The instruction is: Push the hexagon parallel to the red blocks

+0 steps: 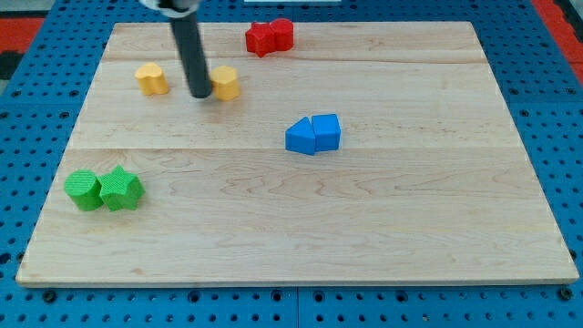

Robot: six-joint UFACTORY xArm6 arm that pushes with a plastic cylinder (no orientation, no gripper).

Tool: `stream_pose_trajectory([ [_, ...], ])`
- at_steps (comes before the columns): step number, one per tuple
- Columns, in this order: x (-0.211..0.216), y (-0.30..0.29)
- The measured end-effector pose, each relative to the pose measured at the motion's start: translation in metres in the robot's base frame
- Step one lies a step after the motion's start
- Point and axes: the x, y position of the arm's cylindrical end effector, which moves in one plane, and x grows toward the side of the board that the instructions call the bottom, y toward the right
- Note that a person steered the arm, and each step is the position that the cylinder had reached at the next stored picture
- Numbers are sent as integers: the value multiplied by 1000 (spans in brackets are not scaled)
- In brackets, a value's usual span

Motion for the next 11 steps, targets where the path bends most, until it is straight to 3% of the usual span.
stream_pose_trajectory([
  [1,-23,29],
  [2,-64,26],
  [3,-78,14],
  [6,-46,57],
  [8,-46,166],
  [11,-57,222],
])
